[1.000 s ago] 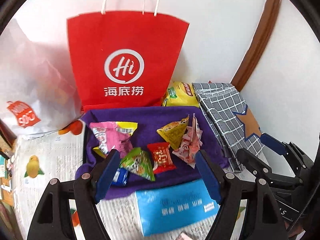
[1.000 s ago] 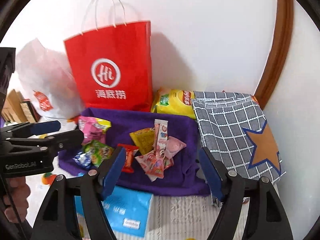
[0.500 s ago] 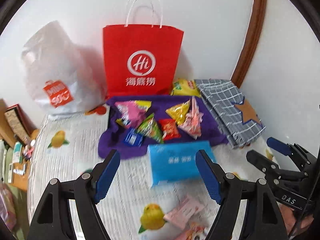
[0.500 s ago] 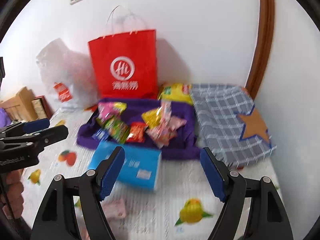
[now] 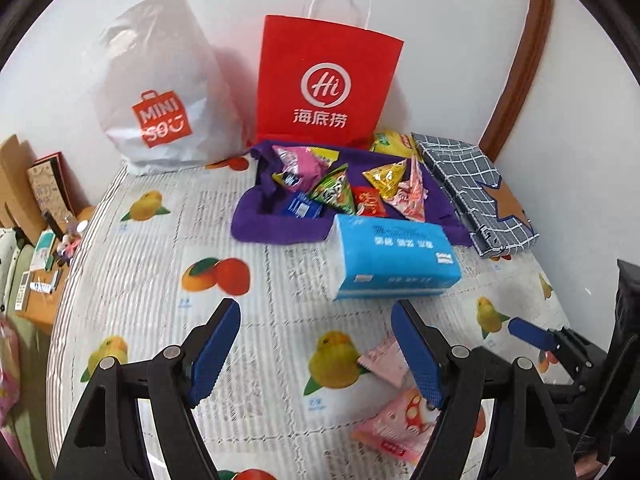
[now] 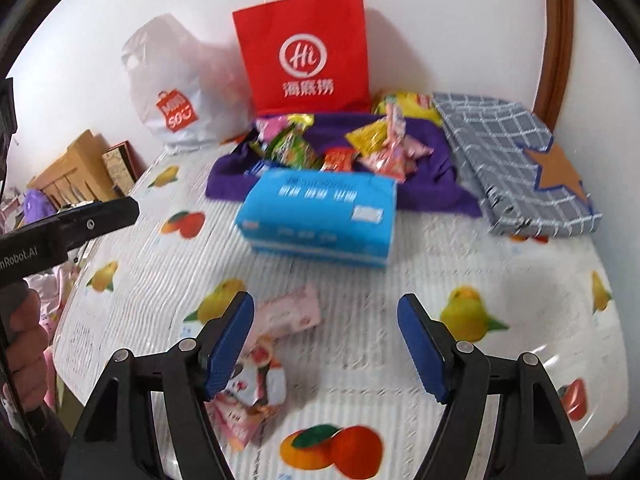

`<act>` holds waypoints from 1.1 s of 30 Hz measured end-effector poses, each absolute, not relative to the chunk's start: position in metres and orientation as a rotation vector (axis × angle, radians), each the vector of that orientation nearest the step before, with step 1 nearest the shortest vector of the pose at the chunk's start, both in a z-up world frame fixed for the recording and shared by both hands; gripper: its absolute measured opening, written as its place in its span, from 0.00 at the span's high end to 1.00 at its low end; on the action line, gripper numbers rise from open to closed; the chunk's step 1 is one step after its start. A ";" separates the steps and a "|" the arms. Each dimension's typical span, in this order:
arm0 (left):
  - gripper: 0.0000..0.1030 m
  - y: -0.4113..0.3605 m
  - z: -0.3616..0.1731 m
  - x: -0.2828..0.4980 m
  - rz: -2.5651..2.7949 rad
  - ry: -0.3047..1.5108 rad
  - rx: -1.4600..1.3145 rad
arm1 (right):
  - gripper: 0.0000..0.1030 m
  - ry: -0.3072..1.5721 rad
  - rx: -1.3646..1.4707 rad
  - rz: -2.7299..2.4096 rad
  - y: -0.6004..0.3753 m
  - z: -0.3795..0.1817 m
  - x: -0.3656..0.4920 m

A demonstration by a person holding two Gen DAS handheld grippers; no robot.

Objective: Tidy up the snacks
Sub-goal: 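Grasp the panda-print candy bag with the right tool while the left tool approaches the pink wrapper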

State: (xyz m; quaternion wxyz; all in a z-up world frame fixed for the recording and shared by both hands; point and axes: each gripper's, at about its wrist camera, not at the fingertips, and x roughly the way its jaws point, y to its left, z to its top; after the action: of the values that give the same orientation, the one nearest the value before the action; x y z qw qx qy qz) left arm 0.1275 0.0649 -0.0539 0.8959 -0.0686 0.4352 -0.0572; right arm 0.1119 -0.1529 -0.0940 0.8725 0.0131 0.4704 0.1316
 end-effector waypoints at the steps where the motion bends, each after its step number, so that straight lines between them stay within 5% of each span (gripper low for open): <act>1: 0.26 0.067 -0.056 0.126 -0.117 0.905 -0.149 | 0.28 0.990 0.028 0.281 -0.151 -0.097 0.110; 22: 0.26 0.073 -0.090 0.122 -0.147 0.964 -0.195 | 0.28 1.158 -0.015 0.400 -0.108 -0.162 0.093; 26: 0.26 0.067 -0.099 0.128 -0.149 0.987 -0.174 | 0.45 1.160 0.024 0.445 -0.110 -0.167 0.092; 33: 0.26 0.047 -0.114 0.140 -0.183 1.021 -0.152 | 0.47 1.104 0.023 0.463 -0.128 -0.150 0.088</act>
State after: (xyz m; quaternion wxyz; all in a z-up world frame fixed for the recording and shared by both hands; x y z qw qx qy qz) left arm 0.1399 0.0471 -0.1142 0.8657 -0.0725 0.4875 -0.0874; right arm 0.0880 -0.1284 -0.1495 0.8261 0.0107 0.5196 0.2180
